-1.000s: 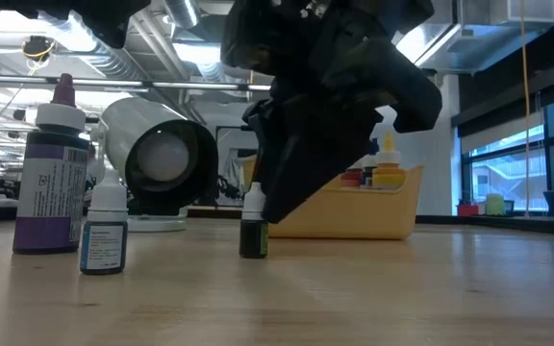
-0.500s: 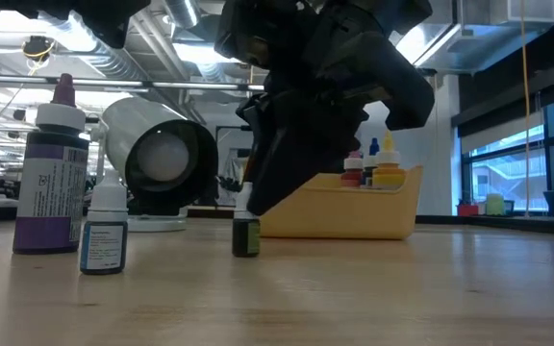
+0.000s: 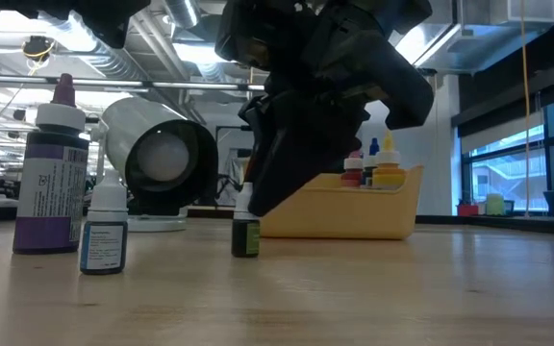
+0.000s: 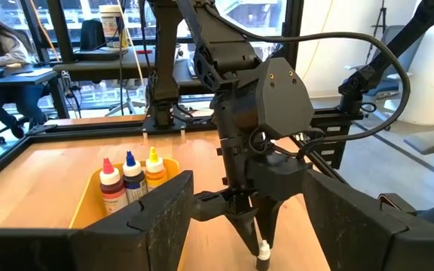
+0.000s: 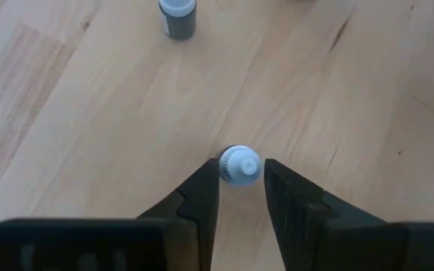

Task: Pick & Place food coloring
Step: Put the small green food coloring bottle into the yellow bin

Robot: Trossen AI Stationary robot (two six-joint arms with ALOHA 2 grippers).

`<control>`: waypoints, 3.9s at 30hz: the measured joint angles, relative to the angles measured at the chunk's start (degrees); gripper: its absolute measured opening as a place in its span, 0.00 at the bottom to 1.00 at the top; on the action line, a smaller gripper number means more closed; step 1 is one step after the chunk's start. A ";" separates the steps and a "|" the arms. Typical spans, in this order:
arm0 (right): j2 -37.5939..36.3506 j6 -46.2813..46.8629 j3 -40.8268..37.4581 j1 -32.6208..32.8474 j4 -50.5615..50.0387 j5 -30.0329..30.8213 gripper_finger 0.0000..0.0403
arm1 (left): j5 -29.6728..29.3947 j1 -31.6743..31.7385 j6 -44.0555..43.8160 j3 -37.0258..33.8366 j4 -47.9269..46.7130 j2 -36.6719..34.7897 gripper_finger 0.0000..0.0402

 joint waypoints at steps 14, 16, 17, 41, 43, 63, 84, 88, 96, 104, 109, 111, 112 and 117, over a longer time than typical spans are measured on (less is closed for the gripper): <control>0.00 -0.31 -0.01 0.00 -0.02 -0.02 0.48 | 0.00 0.02 0.00 0.00 -0.01 0.00 0.60; 0.00 -1.02 0.00 0.00 0.01 0.00 0.53 | 0.00 0.02 0.00 0.00 -0.01 0.00 0.61; 0.00 -1.48 -0.01 0.00 0.00 0.02 0.54 | 0.00 0.02 0.00 0.00 -0.01 0.00 0.61; 2.71 -1.45 -0.11 -0.07 3.83 -5.52 0.50 | 0.00 0.00 0.02 0.00 -0.03 0.02 0.60; 2.67 -1.57 -0.09 -0.16 4.21 -5.53 0.47 | -0.02 -0.01 0.02 0.00 -0.01 0.02 0.60; -1.41 -1.45 -0.07 -1.40 1.59 -5.95 0.18 | -0.02 0.01 0.02 0.00 -0.03 0.02 0.60; -19.19 16.72 -4.60 -12.77 -11.75 9.22 0.19 | 0.00 0.00 0.02 0.00 -0.40 0.02 0.60; -18.46 17.00 -7.56 -13.81 -8.06 6.96 0.19 | 0.00 0.01 0.02 0.00 -0.42 0.02 0.60; -15.48 18.14 -8.85 -13.76 -6.86 6.52 0.20 | -0.54 0.02 0.02 -0.02 -1.22 0.00 0.60; -13.99 19.66 -8.91 -13.77 -10.52 6.58 0.20 | -1.84 0.00 0.02 -0.02 -1.48 0.00 0.60; -14.00 19.02 -9.70 -13.77 -8.94 7.05 0.20 | -1.92 -0.01 0.02 -0.02 -1.54 0.00 0.60; -14.04 18.11 -9.71 -13.77 -9.33 10.02 0.20 | -1.92 0.01 0.02 -0.02 -1.70 0.00 0.60; -14.39 18.16 -9.75 -13.81 -9.56 11.74 0.20 | -1.92 -0.01 0.02 -0.02 -1.69 0.00 0.60; -15.78 23.01 -9.66 -15.64 -12.14 13.75 0.20 | -1.92 -0.01 0.02 -0.02 -1.71 0.00 0.60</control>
